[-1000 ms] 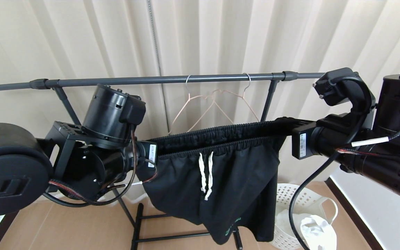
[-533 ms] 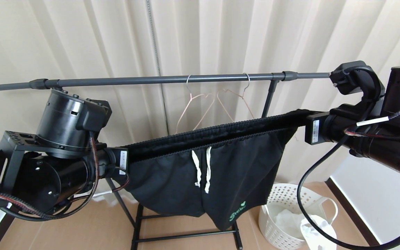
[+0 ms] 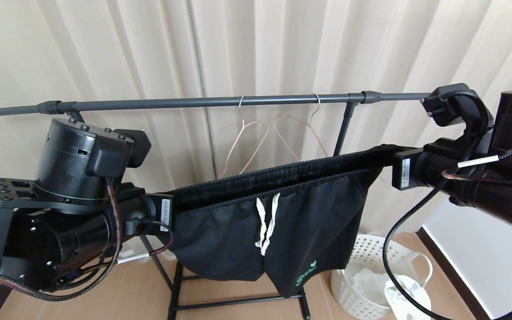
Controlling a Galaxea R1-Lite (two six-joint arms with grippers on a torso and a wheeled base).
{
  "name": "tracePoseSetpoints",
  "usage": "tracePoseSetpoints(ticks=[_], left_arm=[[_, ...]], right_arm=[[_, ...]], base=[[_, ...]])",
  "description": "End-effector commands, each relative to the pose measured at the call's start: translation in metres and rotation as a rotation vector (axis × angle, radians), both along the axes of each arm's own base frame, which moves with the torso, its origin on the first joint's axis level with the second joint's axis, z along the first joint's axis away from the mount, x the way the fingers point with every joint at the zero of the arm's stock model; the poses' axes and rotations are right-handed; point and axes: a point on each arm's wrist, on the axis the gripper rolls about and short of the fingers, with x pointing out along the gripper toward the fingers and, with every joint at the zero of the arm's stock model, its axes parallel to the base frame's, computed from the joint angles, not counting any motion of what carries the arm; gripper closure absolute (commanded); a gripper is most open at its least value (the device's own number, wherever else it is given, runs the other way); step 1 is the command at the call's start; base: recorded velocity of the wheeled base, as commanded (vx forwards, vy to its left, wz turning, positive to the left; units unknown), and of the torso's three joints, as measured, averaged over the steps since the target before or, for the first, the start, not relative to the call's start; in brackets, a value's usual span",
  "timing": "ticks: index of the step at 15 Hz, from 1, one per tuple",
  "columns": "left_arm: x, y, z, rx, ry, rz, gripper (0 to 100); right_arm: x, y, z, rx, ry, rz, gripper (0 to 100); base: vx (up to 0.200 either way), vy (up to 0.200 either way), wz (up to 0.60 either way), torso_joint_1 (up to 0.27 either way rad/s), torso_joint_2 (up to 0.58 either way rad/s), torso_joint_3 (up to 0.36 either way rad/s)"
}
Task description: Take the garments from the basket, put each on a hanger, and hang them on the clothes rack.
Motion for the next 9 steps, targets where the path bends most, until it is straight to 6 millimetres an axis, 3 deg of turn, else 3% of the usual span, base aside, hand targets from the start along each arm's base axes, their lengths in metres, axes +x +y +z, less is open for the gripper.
tracePoseSetpoints(ticks=[1, 4, 8, 9], left_arm=[[-0.002, -0.01, 0.005, -0.024, -0.016, -0.07, 100], [0.015, -0.031, 0.011, -0.035, -0.026, -0.105, 100], [0.048, -0.064, 0.023, -0.125, -0.031, -0.215, 100], [0.062, -0.077, 0.03, -0.143, -0.056, -0.224, 100]], right_arm=[[-0.017, 0.006, -0.002, -0.006, 0.011, 0.056, 100], [-0.057, 0.002, 0.0, -0.055, 0.089, 0.139, 100], [-0.084, 0.012, -0.006, -0.102, 0.162, 0.257, 100], [-0.091, 0.014, -0.016, -0.109, 0.211, 0.28, 100]], base=[[0.0, 0.0, 0.0, 0.0, 0.0, 0.0], [0.0, 0.0, 0.0, 0.0, 0.0, 0.0], [0.0, 0.0, 0.0, 0.0, 0.0, 0.0], [0.0, 0.0, 0.0, 0.0, 0.0, 0.0]])
